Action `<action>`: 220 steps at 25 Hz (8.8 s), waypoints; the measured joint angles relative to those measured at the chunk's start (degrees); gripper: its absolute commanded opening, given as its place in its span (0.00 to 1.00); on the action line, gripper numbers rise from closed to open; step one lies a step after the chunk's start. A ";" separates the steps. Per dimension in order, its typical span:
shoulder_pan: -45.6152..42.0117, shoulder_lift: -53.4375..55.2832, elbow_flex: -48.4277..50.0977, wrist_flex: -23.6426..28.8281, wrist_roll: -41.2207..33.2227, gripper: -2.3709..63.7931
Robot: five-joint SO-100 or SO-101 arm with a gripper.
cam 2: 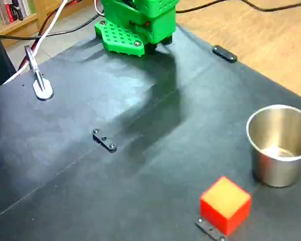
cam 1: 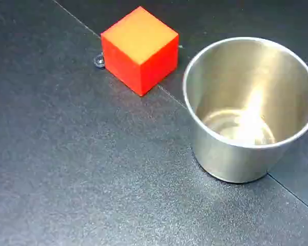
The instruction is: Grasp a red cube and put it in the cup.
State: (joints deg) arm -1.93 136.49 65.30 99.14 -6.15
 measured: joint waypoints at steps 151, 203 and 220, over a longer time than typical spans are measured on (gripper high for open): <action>26.37 -103.54 -44.21 -14.33 -22.59 0.02; 13.45 -51.77 -7.56 -26.28 -3.16 0.03; 9.32 -58.18 -7.56 -26.10 -3.08 0.03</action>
State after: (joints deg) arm 7.38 78.31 57.74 73.04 -9.23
